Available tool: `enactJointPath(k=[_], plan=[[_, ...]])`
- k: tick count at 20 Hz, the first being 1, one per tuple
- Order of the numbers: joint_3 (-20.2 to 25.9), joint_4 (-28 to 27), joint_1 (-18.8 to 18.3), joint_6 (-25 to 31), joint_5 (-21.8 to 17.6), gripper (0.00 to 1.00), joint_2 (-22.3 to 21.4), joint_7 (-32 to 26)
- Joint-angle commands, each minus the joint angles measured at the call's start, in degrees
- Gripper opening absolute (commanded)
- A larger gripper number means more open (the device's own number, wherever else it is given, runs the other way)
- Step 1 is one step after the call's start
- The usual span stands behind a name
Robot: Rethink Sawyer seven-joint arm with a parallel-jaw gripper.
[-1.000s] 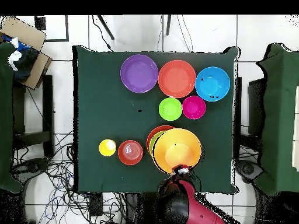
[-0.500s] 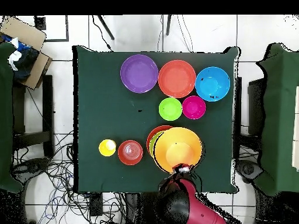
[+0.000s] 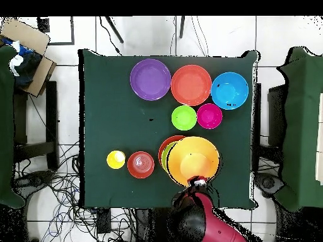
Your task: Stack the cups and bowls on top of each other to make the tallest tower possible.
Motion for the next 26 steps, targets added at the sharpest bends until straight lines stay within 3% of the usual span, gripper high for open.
enactJointPath(k=[1,5,6,26], plan=[[2.4,-3.2,1.4,5.7,-3.1,0.0,1.7,-0.6],[2.4,-3.2,1.4,5.9,-3.2,0.0,1.7,-0.6],[2.4,-3.2,1.4,6.0,-3.2,1.0,1.6,-0.7],[1.7,-3.5,1.4,7.1,-3.5,1.0,1.4,-1.2]])
